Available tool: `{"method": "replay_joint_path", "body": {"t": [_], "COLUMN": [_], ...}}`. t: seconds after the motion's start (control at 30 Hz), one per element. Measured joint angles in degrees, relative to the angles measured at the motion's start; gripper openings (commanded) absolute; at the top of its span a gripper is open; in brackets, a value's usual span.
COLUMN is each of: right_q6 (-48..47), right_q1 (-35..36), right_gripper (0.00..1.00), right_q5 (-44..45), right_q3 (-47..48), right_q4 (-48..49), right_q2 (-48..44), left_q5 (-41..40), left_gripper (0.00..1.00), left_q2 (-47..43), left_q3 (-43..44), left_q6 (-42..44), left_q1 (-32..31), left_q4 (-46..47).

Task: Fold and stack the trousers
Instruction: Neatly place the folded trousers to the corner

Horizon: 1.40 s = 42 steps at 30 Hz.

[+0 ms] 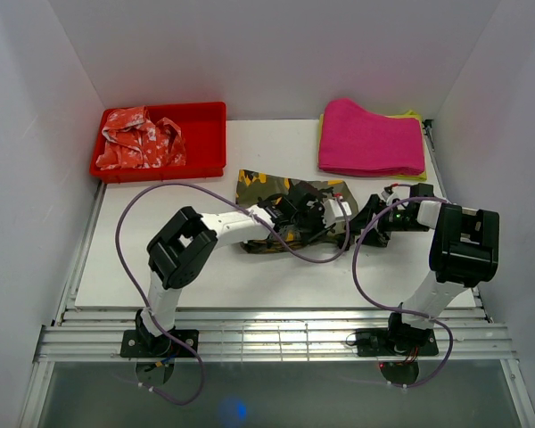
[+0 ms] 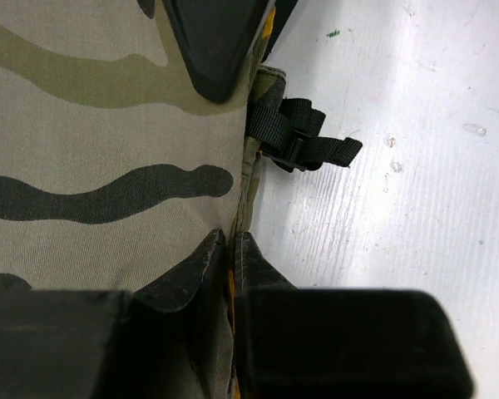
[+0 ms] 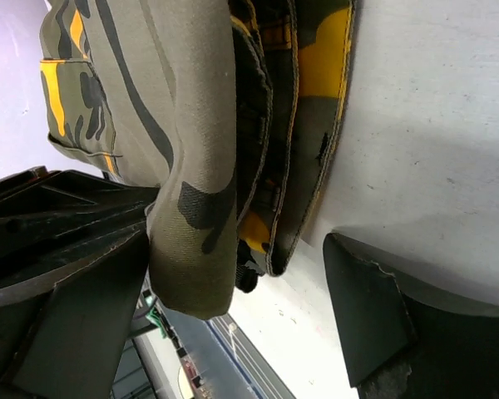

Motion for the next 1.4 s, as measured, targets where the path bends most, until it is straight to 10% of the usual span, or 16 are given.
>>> {"method": "replay_joint_path", "body": {"t": [0.47, 0.83, 0.87, 0.97, 1.17, 1.4], "right_q6": [6.67, 10.80, 10.97, 10.99, 9.49, 7.02], "right_q1": [1.88, 3.58, 3.61, 3.72, 3.69, 3.69], "right_gripper": [1.00, 0.29, 0.13, 0.08, 0.08, 0.08], "right_q5": [-4.39, -4.79, -4.76, -4.66, -2.78, -0.44], "right_q3": [-0.22, -1.29, -1.29, -1.27, -1.25, -1.36], "right_q4": [5.66, 11.02, 11.06, 10.51, 10.36, 8.81], "right_q2": [3.08, 3.10, 3.10, 3.10, 3.06, -0.15], "left_q5": [6.03, 6.36, 6.43, 6.58, 10.10, 15.89], "left_gripper": [0.00, 0.00, 0.07, 0.45, 0.62, 0.95], "left_q2": [0.00, 0.00, -0.02, -0.28, -10.80, -33.90], "left_q3": [2.19, 2.05, 1.81, 1.05, -1.64, -9.01], "left_q6": [-5.14, -5.16, -5.16, -5.22, -11.91, -24.61], "left_q1": [2.75, 2.75, 2.75, 2.75, 7.23, 36.50], "left_q4": [-0.55, -0.44, -0.31, -0.46, -7.85, -15.45]}}
